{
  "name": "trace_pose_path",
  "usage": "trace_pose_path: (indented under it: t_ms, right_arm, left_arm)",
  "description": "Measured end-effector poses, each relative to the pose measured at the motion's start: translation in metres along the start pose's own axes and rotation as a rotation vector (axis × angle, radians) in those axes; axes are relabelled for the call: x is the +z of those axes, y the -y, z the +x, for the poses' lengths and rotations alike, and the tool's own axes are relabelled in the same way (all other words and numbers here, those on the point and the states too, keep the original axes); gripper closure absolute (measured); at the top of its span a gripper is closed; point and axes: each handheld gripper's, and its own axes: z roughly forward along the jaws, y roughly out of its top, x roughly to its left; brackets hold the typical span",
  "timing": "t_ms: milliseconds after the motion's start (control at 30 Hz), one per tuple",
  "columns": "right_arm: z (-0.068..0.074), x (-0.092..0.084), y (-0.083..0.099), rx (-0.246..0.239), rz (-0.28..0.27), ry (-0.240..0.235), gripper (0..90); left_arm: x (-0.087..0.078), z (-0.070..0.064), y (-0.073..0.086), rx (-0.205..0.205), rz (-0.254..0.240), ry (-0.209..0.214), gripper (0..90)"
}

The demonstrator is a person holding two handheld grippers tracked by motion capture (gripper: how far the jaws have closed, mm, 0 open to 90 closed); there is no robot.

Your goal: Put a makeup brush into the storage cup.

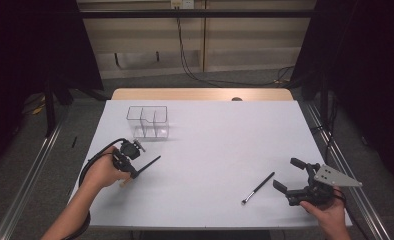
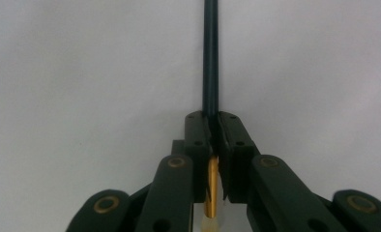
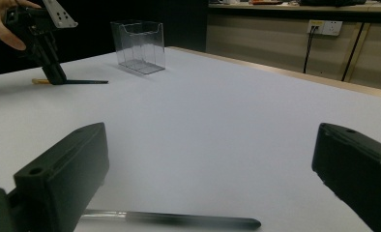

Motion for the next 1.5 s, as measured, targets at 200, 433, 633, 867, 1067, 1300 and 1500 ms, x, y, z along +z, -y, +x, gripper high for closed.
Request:
trace_pose_path:
  t_ms: [200, 433, 633, 867, 1067, 1300, 1500]
  right_arm:
    - [0.001, 0.003, 0.0, -0.011, 0.01, -0.013, 0.0]
    - [0.002, 0.003, 0.0, -0.011, 0.013, -0.017, 0.0]
    - [0.001, 0.002, 0.0, -0.008, 0.012, -0.014, 0.0]
    - [0.001, 0.003, 0.001, -0.007, 0.016, -0.014, 0.0]
    - [0.002, 0.003, 0.001, -0.011, 0.022, -0.017, 0.0]
    - [0.002, 0.004, 0.001, -0.011, 0.023, -0.019, 0.0]
    - [0.002, 0.005, 0.0, -0.008, 0.029, -0.026, 0.0]
  left_arm:
    - [-0.009, -0.005, -0.003, -0.007, -0.039, 0.032, 83.6]
    - [-0.021, -0.02, -0.015, 0.031, -0.093, 0.06, 83.7]
    - [-0.026, -0.033, -0.028, 0.079, -0.119, 0.072, 83.7]
    - [-0.03, -0.049, -0.044, 0.128, -0.141, 0.107, 83.7]
    - [-0.029, -0.057, -0.053, 0.152, -0.122, 0.12, 83.8]
    - [-0.029, -0.066, -0.061, 0.19, -0.121, 0.14, 83.8]
    - [-0.03, -0.074, -0.069, 0.216, -0.137, 0.164, 83.8]
